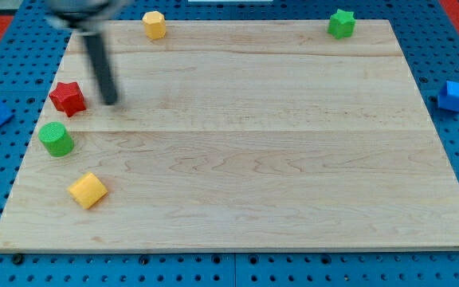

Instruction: Move your hand to the bottom right side of the yellow hexagon

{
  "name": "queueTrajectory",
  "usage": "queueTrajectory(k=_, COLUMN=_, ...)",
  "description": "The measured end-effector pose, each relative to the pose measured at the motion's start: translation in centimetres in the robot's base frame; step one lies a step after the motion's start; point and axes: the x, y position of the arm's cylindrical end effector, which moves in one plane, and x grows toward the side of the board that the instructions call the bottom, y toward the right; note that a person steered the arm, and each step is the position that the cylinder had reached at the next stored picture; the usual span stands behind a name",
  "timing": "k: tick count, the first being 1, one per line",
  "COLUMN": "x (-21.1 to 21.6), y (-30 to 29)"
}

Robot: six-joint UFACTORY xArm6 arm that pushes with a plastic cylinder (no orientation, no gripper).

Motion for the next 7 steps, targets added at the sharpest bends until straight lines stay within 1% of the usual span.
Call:
queueTrajectory(k=2, x=-3.4, y=33.1)
queueTrajectory(k=3, x=-2.8, y=27.6)
queueTrajectory(k=4, x=-0.6, y=13.0)
queueTrajectory(k=5, x=-1.9, y=17.2)
queueTrajectory(k=6, x=-5.4, y=31.5)
queueTrajectory(k=7, x=-6.5, y=32.4)
